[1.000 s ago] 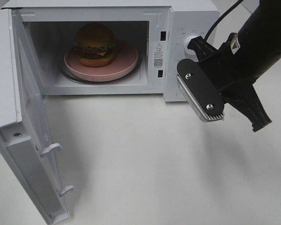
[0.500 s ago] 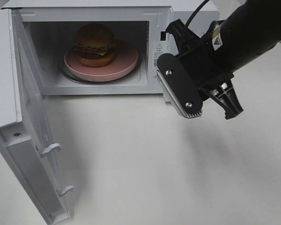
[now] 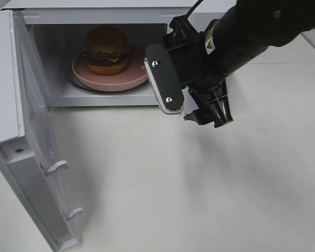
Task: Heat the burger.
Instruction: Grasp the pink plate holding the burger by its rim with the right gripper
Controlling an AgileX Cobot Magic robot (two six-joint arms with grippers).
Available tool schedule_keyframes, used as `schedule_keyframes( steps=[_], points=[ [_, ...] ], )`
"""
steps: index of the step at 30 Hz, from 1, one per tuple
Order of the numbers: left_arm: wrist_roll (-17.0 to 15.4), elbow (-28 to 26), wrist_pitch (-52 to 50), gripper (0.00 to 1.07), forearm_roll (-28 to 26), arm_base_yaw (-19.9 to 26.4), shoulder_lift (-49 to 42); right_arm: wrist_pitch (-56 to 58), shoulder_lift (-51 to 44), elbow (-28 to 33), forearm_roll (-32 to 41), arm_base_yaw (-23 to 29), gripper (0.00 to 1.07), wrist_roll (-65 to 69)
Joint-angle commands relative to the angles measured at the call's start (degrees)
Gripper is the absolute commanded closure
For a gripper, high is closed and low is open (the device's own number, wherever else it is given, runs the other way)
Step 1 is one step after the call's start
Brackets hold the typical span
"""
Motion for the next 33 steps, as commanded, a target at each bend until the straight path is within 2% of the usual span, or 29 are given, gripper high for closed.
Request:
schedule_keyframes(
  steps=[1, 4, 22, 33],
  points=[
    [0.11, 0.06, -0.57, 0.06, 0.00, 0.17, -0.86, -0.11, 3.15, -2.86, -1.26, 1.03, 0.10, 2.23],
    [0.11, 0.06, -0.57, 0.06, 0.00, 0.17, -0.86, -0.29, 6.82, -6.76, -1.26, 1.03, 0.11, 2.23],
    [0.11, 0.06, -0.57, 0.06, 0.00, 0.17, -0.86, 2.69, 20.51, -21.08, -1.26, 1.03, 0.16, 3.04],
    [0.11, 0.06, -0.57, 0.06, 0.00, 0.17, -0.86, 4.41, 29.45, -31.68, -1.20, 1.03, 0.20, 7.96]
  ],
)
